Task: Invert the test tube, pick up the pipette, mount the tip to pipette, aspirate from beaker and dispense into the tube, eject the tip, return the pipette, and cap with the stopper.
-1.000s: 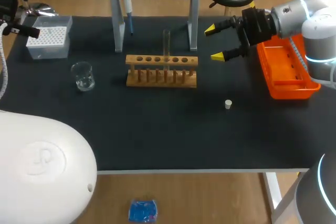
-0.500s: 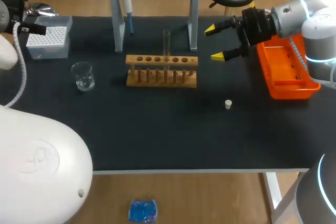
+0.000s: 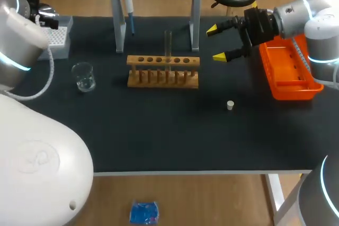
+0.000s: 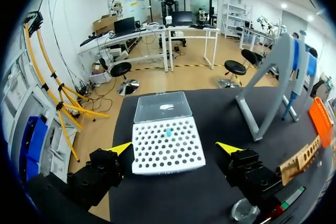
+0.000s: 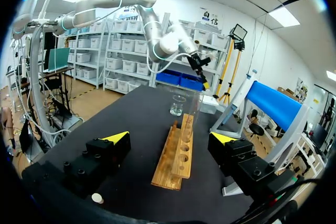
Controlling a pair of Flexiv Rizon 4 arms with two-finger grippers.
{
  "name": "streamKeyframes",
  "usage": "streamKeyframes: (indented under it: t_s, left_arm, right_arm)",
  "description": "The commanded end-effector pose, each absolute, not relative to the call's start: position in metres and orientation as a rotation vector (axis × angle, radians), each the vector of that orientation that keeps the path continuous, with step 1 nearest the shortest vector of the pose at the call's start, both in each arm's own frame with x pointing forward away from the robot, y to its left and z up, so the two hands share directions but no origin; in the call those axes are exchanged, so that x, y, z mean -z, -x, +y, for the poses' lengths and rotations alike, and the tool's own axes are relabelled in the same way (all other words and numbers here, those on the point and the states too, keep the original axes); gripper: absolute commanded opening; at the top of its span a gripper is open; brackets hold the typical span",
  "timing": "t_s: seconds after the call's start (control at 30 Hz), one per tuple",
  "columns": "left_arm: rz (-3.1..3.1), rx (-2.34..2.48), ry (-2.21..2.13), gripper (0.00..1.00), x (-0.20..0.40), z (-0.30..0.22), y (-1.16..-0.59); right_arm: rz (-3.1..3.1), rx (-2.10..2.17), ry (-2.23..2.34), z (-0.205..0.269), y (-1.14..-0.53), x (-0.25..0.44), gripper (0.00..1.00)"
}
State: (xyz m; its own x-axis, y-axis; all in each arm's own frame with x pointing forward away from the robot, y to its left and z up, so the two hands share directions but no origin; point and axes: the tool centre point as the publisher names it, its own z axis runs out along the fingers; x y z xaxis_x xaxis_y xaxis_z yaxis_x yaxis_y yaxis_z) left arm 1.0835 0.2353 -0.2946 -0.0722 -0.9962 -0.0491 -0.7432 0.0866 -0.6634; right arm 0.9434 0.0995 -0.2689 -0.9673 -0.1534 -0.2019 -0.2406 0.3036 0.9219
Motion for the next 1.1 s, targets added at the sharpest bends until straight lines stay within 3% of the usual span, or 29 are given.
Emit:
streamKeyframes:
  t_s: [0.03,0.1,0.2,0.27,0.6,0.83,1.1]
  left_arm:
    - [1.854,0.607,1.733,1.00,0.314,0.234,-1.113]
    - [1.848,0.600,1.743,0.97,0.316,0.236,-1.119]
    - [1.843,0.597,1.759,0.80,0.320,0.237,-1.124]
    - [1.840,0.593,1.770,0.75,0.323,0.237,-1.127]
    - [1.818,0.585,1.847,0.76,0.338,0.236,-1.132]
    - [1.803,0.585,1.866,0.60,0.342,0.238,-1.135]
    - [1.795,0.582,1.885,0.49,0.348,0.239,-1.138]
  right_arm:
    - [2.475,-1.769,0.376,0.099,-0.943,0.269,1.00]
    - [2.475,-1.769,0.376,0.099,-0.943,0.269,1.00]
    - [2.475,-1.769,0.376,0.099,-0.943,0.269,1.00]
    - [2.475,-1.769,0.376,0.099,-0.943,0.269,1.00]
    - [2.475,-1.769,0.376,0.099,-0.943,0.269,1.00]
    - [2.475,-1.769,0.376,0.099,-0.943,0.269,1.00]
    - [2.475,-1.769,0.376,0.099,-0.943,0.269,1.00]
